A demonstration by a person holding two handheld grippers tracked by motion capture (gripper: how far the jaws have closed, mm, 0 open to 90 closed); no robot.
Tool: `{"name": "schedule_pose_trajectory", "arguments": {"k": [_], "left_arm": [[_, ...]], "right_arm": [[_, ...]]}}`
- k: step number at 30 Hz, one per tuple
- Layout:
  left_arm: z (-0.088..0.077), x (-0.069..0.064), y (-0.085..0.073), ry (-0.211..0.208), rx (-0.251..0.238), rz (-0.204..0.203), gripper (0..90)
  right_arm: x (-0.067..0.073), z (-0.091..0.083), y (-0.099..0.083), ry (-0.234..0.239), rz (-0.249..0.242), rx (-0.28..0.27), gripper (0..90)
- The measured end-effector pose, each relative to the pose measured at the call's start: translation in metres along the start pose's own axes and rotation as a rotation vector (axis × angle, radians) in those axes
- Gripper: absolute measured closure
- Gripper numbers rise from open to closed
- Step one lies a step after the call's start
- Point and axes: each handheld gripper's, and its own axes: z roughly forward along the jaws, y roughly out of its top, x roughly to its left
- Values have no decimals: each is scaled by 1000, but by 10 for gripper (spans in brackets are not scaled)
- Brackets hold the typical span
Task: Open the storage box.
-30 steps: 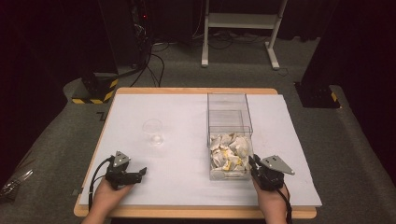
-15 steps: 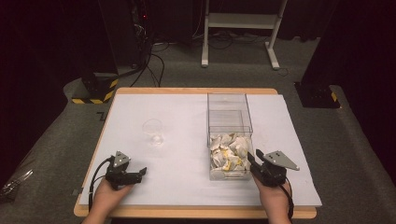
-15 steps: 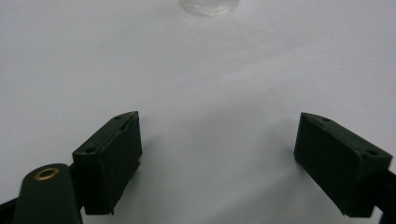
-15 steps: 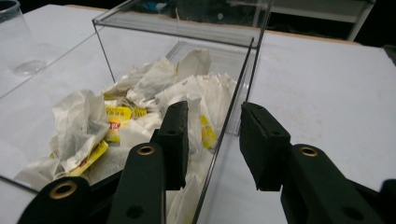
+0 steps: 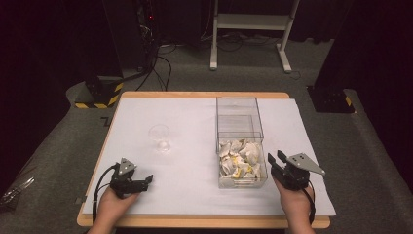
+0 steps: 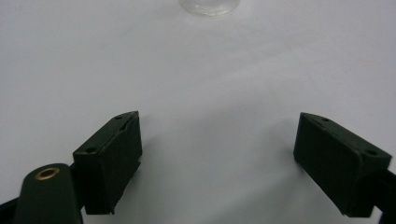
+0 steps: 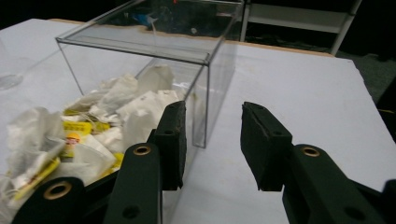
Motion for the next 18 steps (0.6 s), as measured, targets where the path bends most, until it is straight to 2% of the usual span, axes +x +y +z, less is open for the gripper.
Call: {"name": "schedule_pose_trajectory", "arguments": {"k": [7,14,18], "left_arm": [[0,0,0,1,1,0,156],[-1,-1,0,2,-3,-1,171],[-2,1,2,-33,31,12,145]], "right_arm": [[-17,6,-19,-31,5,27,611],[-23,14,-38,-32,7,72,599],[-24,16,-43,-30,-8,87,602]]}}
